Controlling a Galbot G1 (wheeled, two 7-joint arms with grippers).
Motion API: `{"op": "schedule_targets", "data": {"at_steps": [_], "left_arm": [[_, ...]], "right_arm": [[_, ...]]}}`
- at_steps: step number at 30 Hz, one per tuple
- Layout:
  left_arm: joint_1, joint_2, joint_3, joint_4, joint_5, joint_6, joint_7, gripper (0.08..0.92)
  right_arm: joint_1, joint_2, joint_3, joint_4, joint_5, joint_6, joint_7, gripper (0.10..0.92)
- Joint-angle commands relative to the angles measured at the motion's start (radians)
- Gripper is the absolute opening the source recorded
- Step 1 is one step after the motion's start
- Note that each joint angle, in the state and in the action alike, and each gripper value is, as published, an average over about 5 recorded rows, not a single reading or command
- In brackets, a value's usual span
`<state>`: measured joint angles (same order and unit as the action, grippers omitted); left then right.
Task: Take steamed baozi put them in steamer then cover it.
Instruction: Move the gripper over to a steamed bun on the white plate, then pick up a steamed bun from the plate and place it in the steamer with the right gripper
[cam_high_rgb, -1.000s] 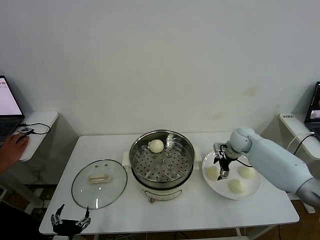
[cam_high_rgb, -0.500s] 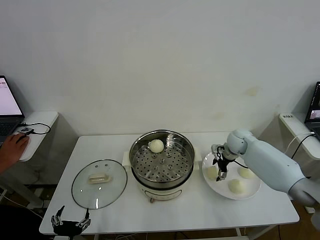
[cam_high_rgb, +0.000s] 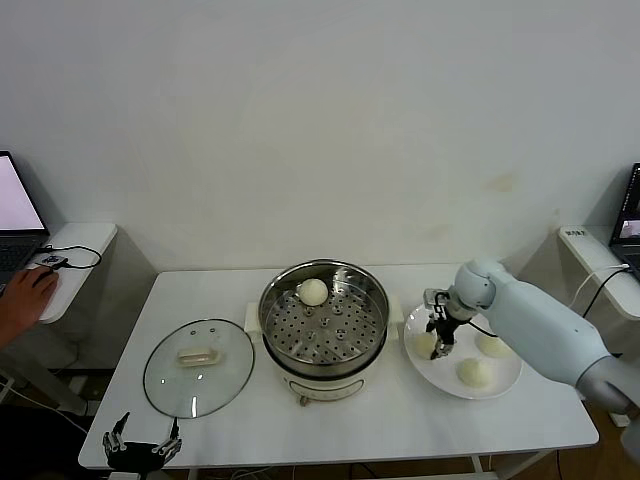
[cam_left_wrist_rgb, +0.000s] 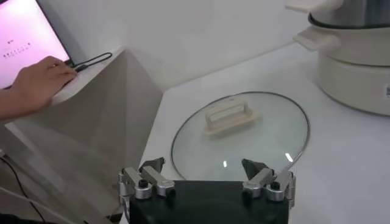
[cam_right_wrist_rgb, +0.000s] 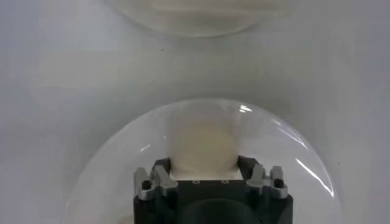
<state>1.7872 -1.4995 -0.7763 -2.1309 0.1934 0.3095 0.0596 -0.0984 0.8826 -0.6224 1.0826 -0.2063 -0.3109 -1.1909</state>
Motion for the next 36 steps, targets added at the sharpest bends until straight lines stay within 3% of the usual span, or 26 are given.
{"op": "schedule_targets", "data": {"at_steps": [1, 7, 11, 20, 36], "left_arm": [[-0.009, 0.005, 0.003, 0.007, 0.003, -0.002, -0.002, 0.823], [-0.017, 0.013, 0.000, -0.006, 0.007, -0.002, -0.003, 0.823], [-0.017, 0.019, -0.008, -0.015, 0.014, -0.006, -0.005, 0.823], [-0.021, 0.016, -0.012, -0.046, 0.005, -0.010, -0.007, 0.823], [-0.019, 0.007, -0.037, -0.099, -0.011, -0.009, -0.009, 0.823]], "right_arm": [[0.071, -0.067, -0.013, 0.084, 0.057, -0.018, -0.024, 0.628], [0.270, -0.133, -0.085, 0.159, 0.164, -0.042, -0.068, 0.628], [0.480, -0.133, -0.255, 0.207, 0.311, -0.068, -0.099, 0.628], [0.698, 0.028, -0.401, 0.278, 0.529, -0.178, -0.112, 0.630], [0.615, 0.453, -0.465, 0.065, 0.494, -0.210, -0.094, 0.628]]}}
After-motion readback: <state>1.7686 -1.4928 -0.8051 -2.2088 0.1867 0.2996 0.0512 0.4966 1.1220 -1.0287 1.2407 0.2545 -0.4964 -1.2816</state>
